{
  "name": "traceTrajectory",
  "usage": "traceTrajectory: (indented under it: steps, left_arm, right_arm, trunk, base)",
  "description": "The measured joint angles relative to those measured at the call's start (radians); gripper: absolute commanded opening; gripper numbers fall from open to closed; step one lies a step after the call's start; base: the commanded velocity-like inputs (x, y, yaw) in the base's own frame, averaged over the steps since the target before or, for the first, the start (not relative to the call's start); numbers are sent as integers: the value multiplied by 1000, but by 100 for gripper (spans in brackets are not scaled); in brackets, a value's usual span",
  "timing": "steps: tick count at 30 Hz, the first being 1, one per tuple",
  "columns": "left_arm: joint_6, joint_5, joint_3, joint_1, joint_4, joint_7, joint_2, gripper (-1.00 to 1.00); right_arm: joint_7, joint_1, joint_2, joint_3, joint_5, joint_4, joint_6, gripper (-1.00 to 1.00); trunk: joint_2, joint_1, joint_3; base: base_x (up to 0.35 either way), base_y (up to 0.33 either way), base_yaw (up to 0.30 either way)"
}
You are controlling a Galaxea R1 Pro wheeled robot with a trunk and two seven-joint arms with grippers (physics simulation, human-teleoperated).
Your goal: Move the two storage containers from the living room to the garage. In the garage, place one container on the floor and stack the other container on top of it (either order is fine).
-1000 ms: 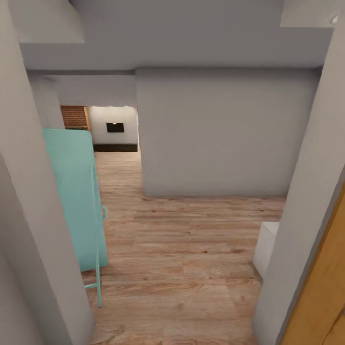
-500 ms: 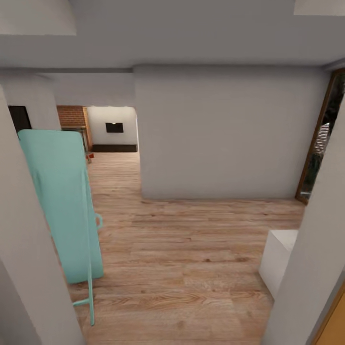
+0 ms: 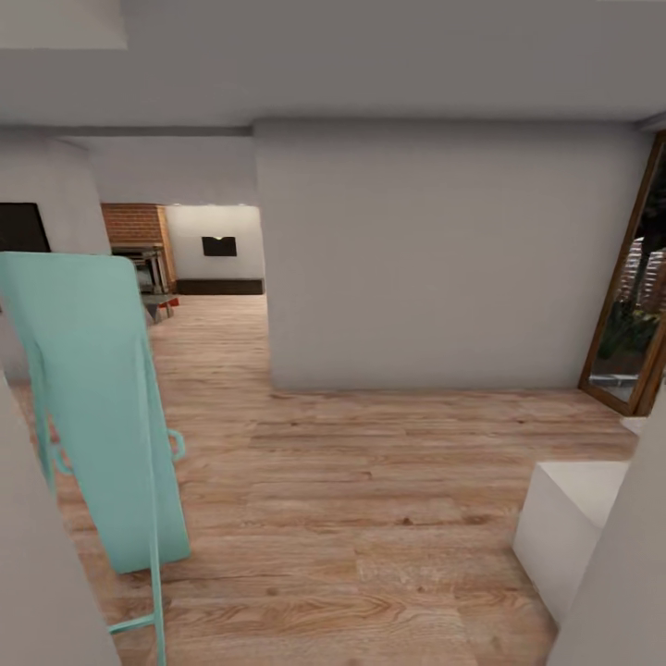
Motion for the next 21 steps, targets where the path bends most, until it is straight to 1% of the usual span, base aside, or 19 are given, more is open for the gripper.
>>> traceTrajectory:
  steps: [21]
  left_arm:
    - [6,0,0,0,0,0,0,100]
  right_arm:
    - [0,0,0,0,0,0,-1,100]
  trunk:
    - [0,0,0]
  base:
    - [325,0,0]
